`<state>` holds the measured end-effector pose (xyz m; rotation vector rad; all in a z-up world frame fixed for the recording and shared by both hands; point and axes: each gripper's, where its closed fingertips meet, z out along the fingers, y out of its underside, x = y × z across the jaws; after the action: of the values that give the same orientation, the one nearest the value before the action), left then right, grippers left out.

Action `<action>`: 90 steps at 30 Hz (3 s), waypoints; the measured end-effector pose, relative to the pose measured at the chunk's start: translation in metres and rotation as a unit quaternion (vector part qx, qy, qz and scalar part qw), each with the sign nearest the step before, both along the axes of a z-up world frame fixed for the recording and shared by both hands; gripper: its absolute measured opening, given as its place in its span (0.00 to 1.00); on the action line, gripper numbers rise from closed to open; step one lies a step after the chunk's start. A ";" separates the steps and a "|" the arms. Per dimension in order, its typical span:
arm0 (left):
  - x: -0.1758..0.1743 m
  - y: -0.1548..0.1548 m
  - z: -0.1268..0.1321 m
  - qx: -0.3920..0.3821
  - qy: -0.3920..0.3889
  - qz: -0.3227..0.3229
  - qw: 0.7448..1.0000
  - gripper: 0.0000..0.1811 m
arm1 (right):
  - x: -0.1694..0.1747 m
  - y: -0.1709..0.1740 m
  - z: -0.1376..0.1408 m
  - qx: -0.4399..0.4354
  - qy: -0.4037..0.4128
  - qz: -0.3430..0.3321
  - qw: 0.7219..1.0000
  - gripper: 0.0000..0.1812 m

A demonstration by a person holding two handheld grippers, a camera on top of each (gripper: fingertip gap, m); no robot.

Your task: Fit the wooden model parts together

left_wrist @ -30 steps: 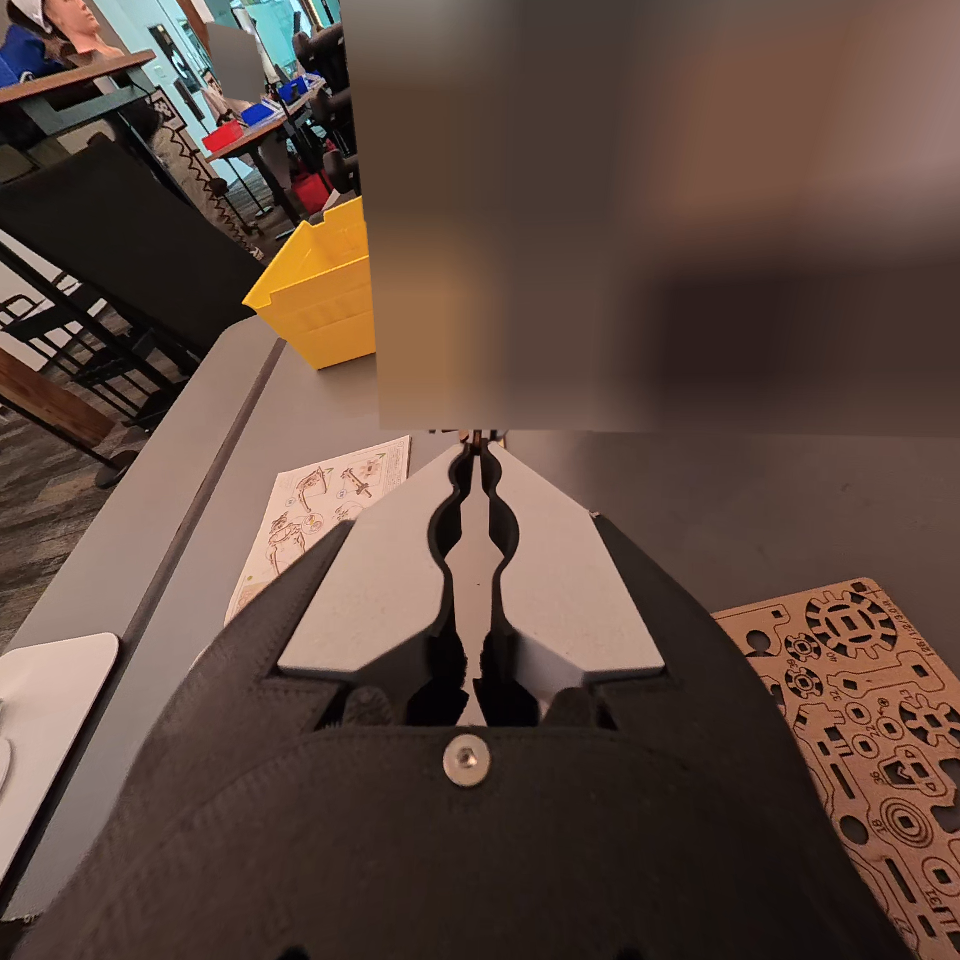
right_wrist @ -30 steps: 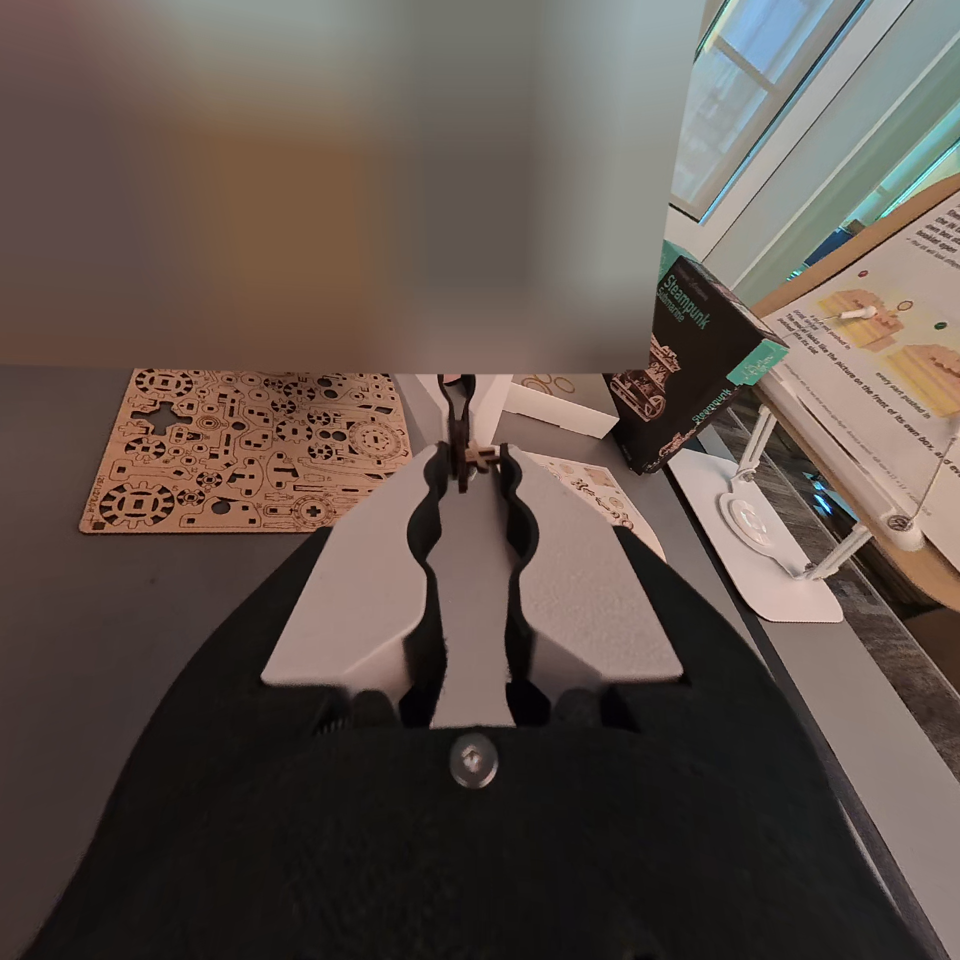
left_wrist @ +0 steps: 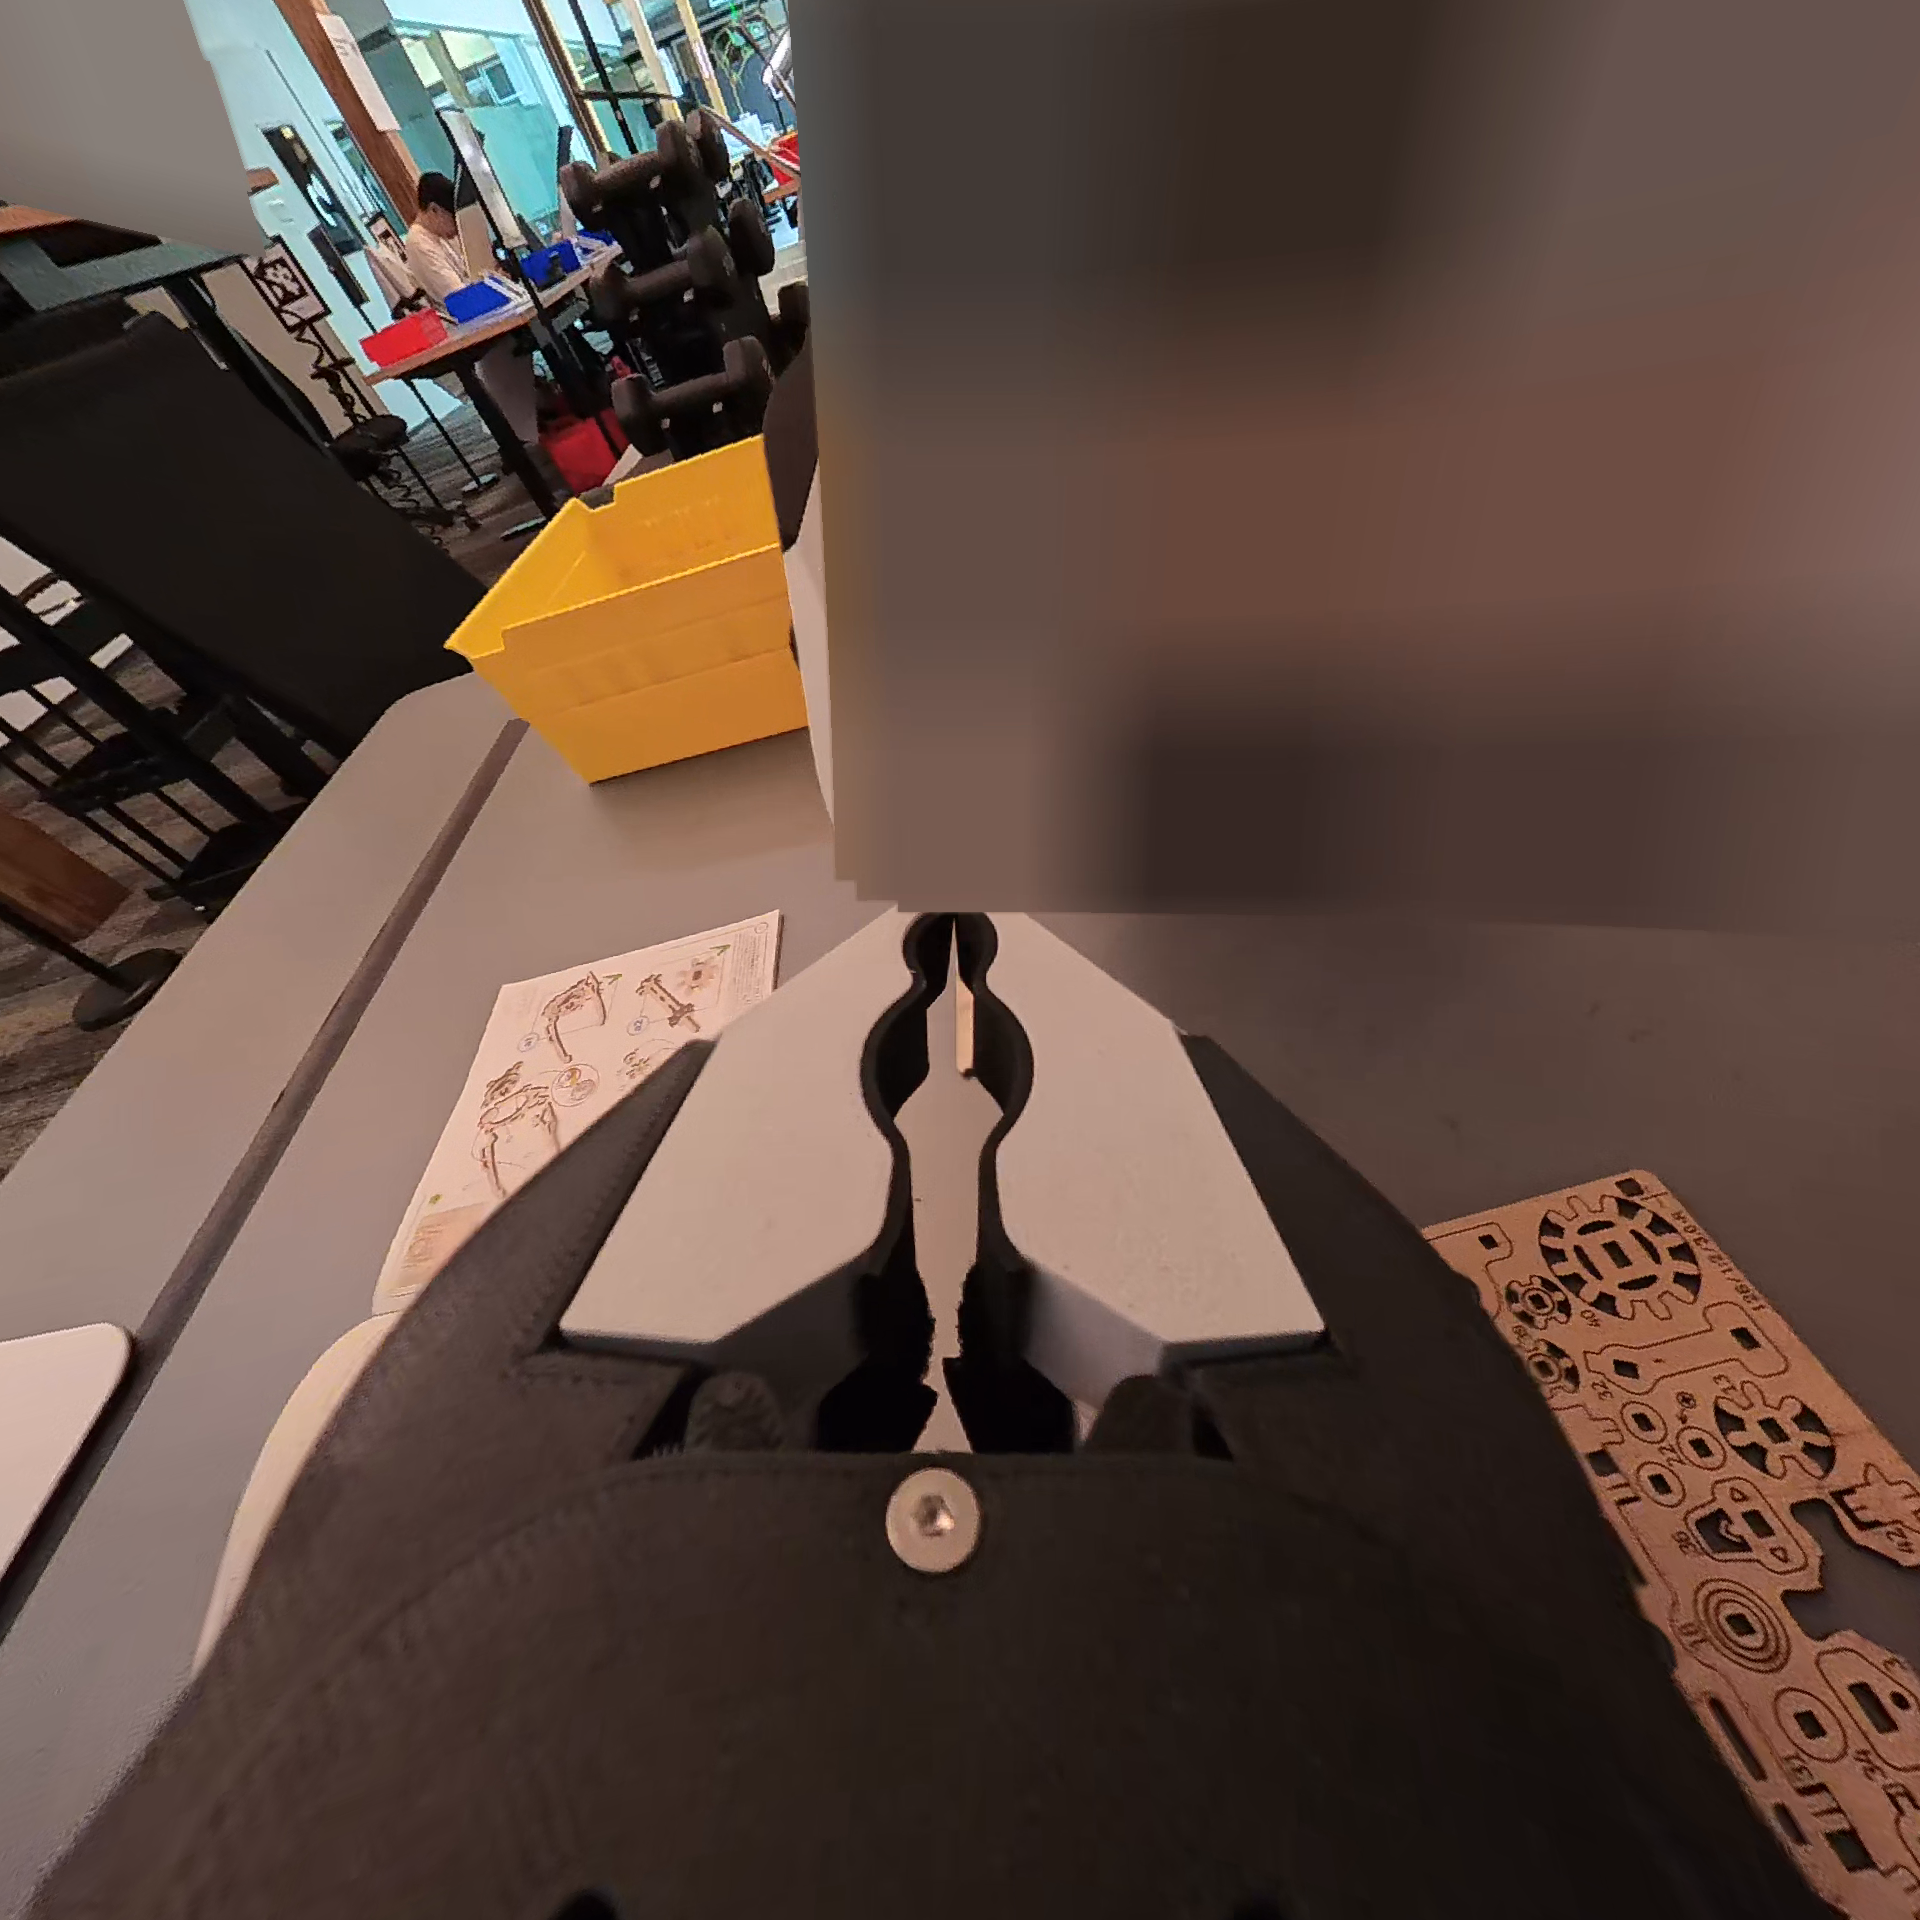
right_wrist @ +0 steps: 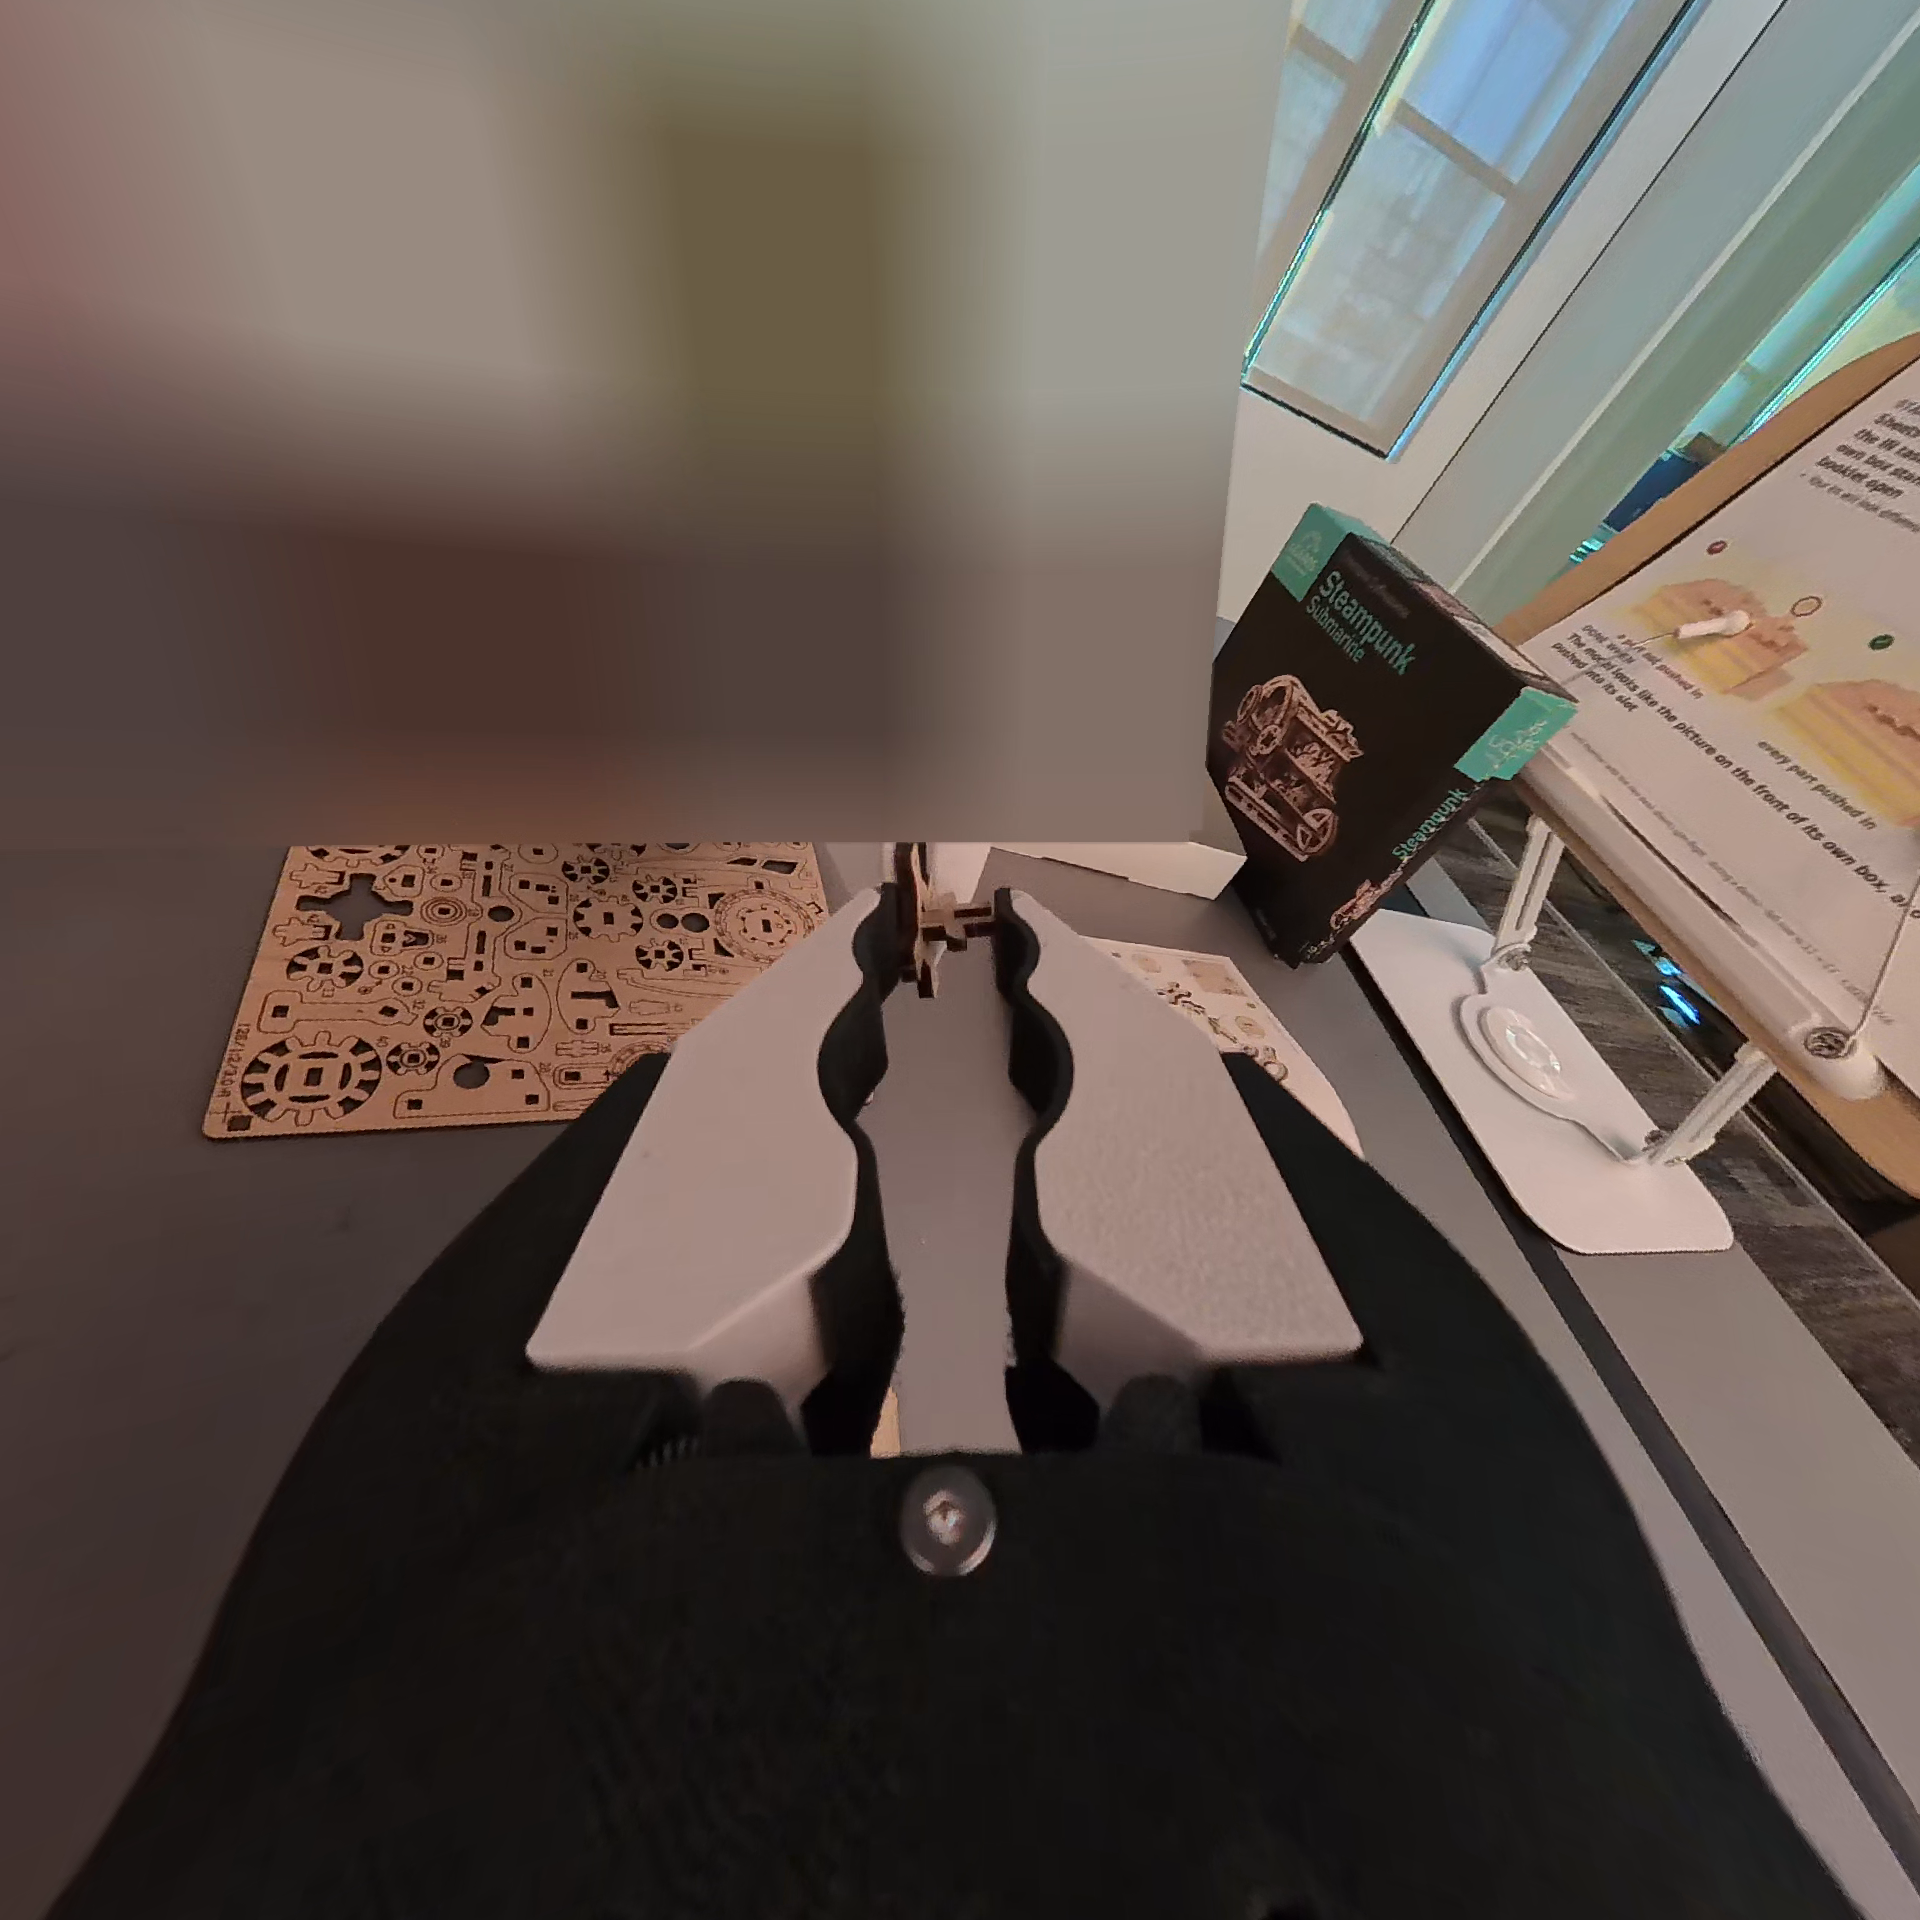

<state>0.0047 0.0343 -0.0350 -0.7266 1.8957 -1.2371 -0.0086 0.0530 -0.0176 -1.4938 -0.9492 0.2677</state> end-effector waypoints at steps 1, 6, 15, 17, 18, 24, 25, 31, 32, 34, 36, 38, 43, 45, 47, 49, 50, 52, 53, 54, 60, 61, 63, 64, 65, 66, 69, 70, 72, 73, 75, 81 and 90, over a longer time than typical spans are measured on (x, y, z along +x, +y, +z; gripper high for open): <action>0.000 0.000 0.001 -0.006 0.001 -0.002 1.000 0.00 | 0.000 0.000 0.001 0.001 0.002 0.002 1.000 0.09; -0.001 0.001 0.001 -0.013 0.004 -0.004 1.000 0.00 | -0.002 -0.002 0.000 0.003 -0.005 0.007 1.000 0.09; -0.002 0.002 0.004 -0.029 0.004 -0.010 1.000 0.00 | -0.002 -0.004 0.005 0.032 -0.044 -0.013 0.998 0.08; -0.002 0.004 0.004 -0.033 0.003 -0.009 0.999 0.00 | -0.002 -0.004 0.006 0.044 -0.063 -0.019 0.997 0.08; -0.002 0.005 0.005 -0.035 0.002 -0.009 0.999 0.00 | -0.002 -0.004 0.005 0.050 -0.074 -0.022 0.996 0.08; -0.002 0.005 0.005 -0.036 0.001 -0.010 0.999 0.00 | -0.004 -0.004 0.002 0.056 -0.095 -0.028 0.994 0.08; -0.002 0.005 0.005 -0.036 0.001 -0.011 0.999 0.01 | -0.003 -0.004 0.003 0.058 -0.098 -0.031 0.993 0.08; -0.002 0.007 0.007 -0.041 -0.001 -0.009 0.999 0.01 | -0.001 -0.003 0.005 0.082 -0.125 -0.052 0.987 0.08; -0.002 0.008 0.007 -0.043 -0.001 -0.009 0.999 0.01 | -0.001 -0.002 0.004 0.087 -0.130 -0.057 0.986 0.08; -0.002 0.009 0.007 -0.042 -0.001 -0.006 0.999 0.01 | 0.000 -0.001 0.004 0.096 -0.143 -0.067 0.983 0.08; -0.001 0.009 0.006 -0.041 0.001 -0.005 0.999 0.01 | 0.001 0.000 0.006 0.109 -0.148 -0.078 0.980 0.08; -0.001 0.009 0.005 -0.043 0.001 -0.005 0.999 0.01 | 0.003 0.001 0.007 0.118 -0.154 -0.087 0.977 0.08; -0.001 0.010 0.005 -0.047 0.003 -0.003 0.999 0.01 | 0.004 0.003 0.010 0.130 -0.158 -0.100 0.974 0.08; 0.000 0.012 0.005 -0.046 0.004 0.000 0.999 0.01 | 0.005 0.003 0.010 0.135 -0.162 -0.104 0.972 0.08; 0.000 0.012 0.005 -0.047 0.004 0.000 0.999 0.01 | 0.003 0.003 0.005 0.117 -0.159 -0.093 0.976 0.08; 0.000 0.012 0.005 -0.048 0.004 0.000 0.999 0.01 | 0.003 0.005 0.005 0.120 -0.150 -0.092 0.977 0.08; 0.000 0.012 0.005 -0.048 0.005 -0.001 0.999 0.01 | 0.004 0.005 0.006 0.128 -0.152 -0.092 0.976 0.09; 0.000 0.011 0.004 -0.049 0.010 -0.002 0.999 0.04 | 0.007 0.007 0.007 0.136 -0.158 -0.101 0.973 0.09; 0.001 0.011 0.003 -0.050 0.012 -0.001 0.999 0.06 | 0.005 0.006 0.006 0.138 -0.160 -0.095 0.973 0.09; 0.001 0.010 0.002 -0.051 0.015 -0.001 0.999 0.07 | 0.004 0.007 0.004 0.138 -0.163 -0.096 0.972 0.09; -0.006 0.000 0.001 -0.037 0.012 -0.031 0.999 0.03 | -0.003 0.001 0.003 0.167 -0.184 -0.069 0.966 0.08; -0.007 -0.001 0.001 -0.036 0.014 -0.035 0.999 0.03 | -0.003 0.000 0.002 0.161 -0.182 -0.064 0.968 0.09; -0.009 -0.003 0.002 -0.045 0.018 -0.046 0.998 0.03 | -0.003 -0.001 0.001 0.161 -0.182 -0.058 0.968 0.08; -0.010 -0.004 0.002 -0.052 0.021 -0.051 0.997 0.03 | -0.004 -0.002 0.001 0.162 -0.182 -0.054 0.968 0.08; -0.010 -0.004 0.003 -0.058 0.025 -0.055 0.996 0.03 | -0.005 -0.003 0.001 0.161 -0.181 -0.051 0.969 0.08; -0.011 -0.005 0.003 -0.062 0.026 -0.058 0.996 0.03 | -0.005 -0.004 0.001 0.161 -0.180 -0.049 0.969 0.08; -0.012 -0.006 0.004 -0.055 0.023 -0.059 0.996 0.04 | -0.005 -0.005 0.000 0.149 -0.175 -0.041 0.972 0.09; -0.011 -0.005 0.005 -0.053 0.018 -0.057 0.997 0.05 | -0.005 -0.005 -0.001 0.147 -0.173 -0.039 0.973 0.08; -0.010 -0.001 0.011 -0.048 -0.001 -0.041 0.998 0.07 | -0.002 -0.004 -0.002 0.137 -0.167 -0.043 0.975 0.08; -0.009 0.002 0.014 -0.040 -0.013 -0.033 0.999 0.07 | -0.001 -0.003 -0.002 0.134 -0.163 -0.047 0.976 0.08; -0.011 0.001 0.015 -0.019 -0.024 -0.029 0.999 0.05 | -0.002 -0.002 -0.003 0.125 -0.155 -0.046 0.979 0.08; -0.011 -0.003 0.010 -0.006 -0.016 -0.034 0.999 0.03 | -0.005 -0.004 -0.005 0.121 -0.153 -0.035 0.980 0.09; -0.011 0.001 0.014 -0.019 -0.020 -0.031 0.999 0.01 | -0.004 -0.004 -0.004 0.092 -0.119 -0.030 0.988 0.09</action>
<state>-0.0068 0.0358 -0.0212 -0.6619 1.8804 -1.3198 -0.0124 0.0494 -0.0214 -1.4007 -1.0854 -0.0422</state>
